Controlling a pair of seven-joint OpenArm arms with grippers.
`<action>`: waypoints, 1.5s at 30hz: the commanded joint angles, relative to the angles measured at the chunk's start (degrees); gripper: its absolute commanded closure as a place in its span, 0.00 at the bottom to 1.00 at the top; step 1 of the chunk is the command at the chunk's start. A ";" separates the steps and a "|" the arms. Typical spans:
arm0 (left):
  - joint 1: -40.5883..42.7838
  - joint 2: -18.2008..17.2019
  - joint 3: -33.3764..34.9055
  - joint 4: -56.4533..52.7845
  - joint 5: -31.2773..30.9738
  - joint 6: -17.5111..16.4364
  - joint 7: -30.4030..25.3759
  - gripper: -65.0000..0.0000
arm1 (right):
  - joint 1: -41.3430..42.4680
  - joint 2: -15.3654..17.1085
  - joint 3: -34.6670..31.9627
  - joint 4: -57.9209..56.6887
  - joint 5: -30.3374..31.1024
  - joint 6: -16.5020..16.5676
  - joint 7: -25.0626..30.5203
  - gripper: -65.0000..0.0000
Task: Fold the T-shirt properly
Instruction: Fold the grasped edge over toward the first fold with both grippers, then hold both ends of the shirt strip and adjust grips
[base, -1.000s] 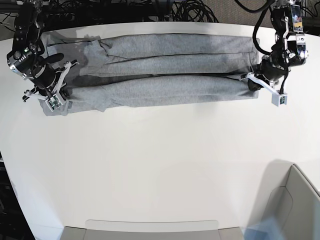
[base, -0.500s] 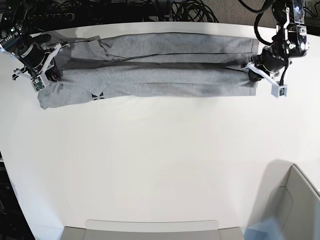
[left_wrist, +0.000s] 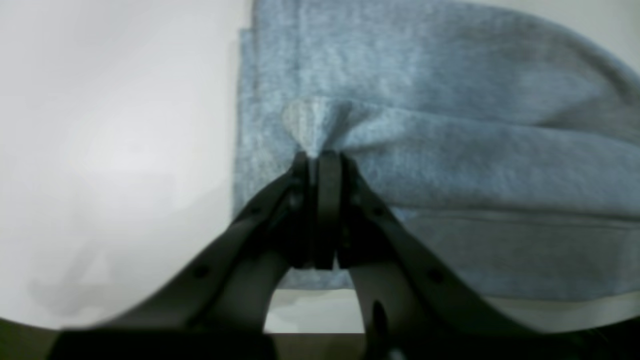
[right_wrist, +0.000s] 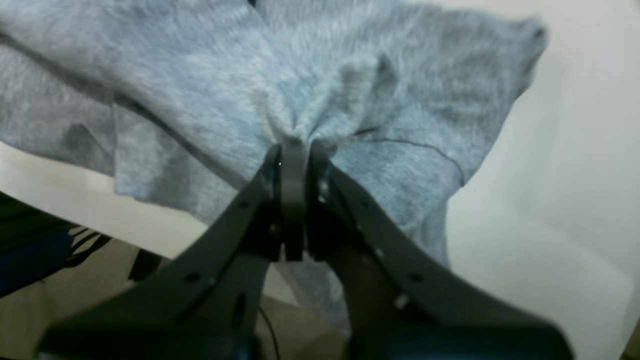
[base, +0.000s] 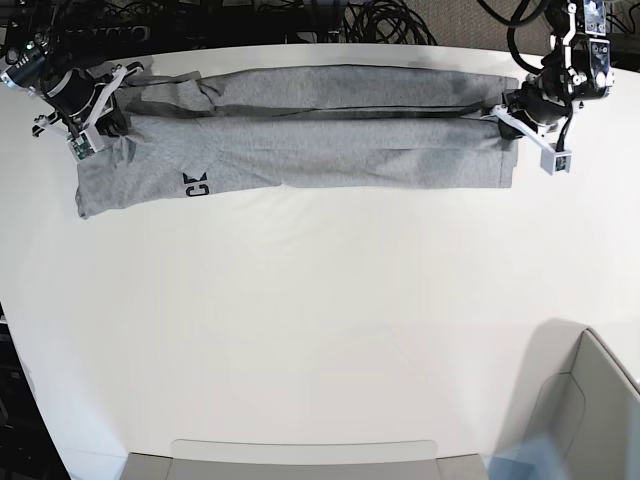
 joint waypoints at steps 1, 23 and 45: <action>0.20 -0.58 -0.49 1.15 0.27 0.05 -0.96 0.91 | 0.29 0.95 0.38 0.82 0.14 0.18 0.93 1.00; -4.72 0.03 -3.57 -9.05 -11.95 0.49 -1.58 0.69 | 1.69 1.39 0.20 -3.22 0.23 0.18 4.09 0.67; -5.78 3.37 -3.74 -21.27 -12.12 10.16 -1.66 0.74 | 4.60 2.18 0.11 -5.77 0.23 0.18 3.91 0.67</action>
